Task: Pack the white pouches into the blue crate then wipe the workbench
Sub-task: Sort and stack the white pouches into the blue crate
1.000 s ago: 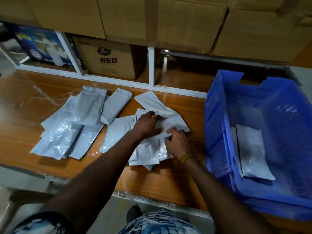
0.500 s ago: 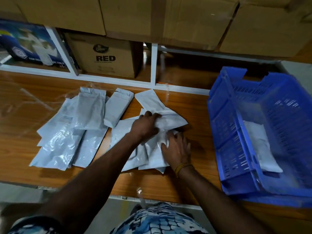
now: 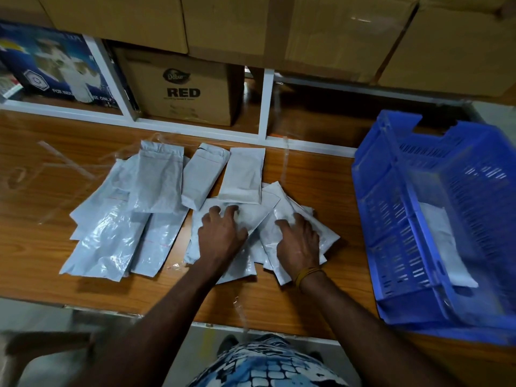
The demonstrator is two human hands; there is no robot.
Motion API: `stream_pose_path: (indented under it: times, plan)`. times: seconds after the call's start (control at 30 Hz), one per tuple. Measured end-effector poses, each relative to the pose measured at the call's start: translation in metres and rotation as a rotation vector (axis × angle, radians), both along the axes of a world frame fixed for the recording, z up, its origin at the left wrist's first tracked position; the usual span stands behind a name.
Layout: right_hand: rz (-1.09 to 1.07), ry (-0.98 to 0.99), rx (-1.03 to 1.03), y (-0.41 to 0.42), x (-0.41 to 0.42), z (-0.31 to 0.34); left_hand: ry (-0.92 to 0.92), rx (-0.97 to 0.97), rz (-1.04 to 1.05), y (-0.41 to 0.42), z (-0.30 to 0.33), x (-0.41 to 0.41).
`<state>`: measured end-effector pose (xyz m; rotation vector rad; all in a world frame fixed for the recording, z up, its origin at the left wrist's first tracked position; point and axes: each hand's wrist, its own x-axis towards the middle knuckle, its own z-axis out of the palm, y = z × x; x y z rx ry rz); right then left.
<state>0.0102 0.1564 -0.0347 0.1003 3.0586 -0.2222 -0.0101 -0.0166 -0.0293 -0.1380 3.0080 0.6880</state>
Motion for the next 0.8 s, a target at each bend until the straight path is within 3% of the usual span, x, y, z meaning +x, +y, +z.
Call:
stream_pose_path:
  times: [0.1,0.23,0.37,0.53,0.67,0.8]
  plan:
    - [-0.008,-0.017,-0.024,0.0,-0.001,-0.002,-0.024,0.017,-0.139,0.006,-0.005,-0.003]
    - [0.016,-0.071,0.066,-0.005,-0.002,-0.006,-0.139,-0.129,-0.277,0.006,-0.013,0.001]
    - [0.018,-0.05,0.125,-0.008,-0.002,-0.005,-0.057,-0.21,-0.262,0.006,-0.018,0.003]
    - [0.003,-0.023,0.056,-0.006,-0.005,0.001,-0.006,-0.288,-0.216,0.017,-0.021,0.006]
    - [-0.056,0.021,-0.025,0.007,-0.002,0.008,0.03,-0.258,-0.197,0.02,-0.019,0.01]
    - [-0.108,0.098,-0.049,0.026,0.006,0.022,0.023,-0.048,-0.105,0.026,0.001,0.014]
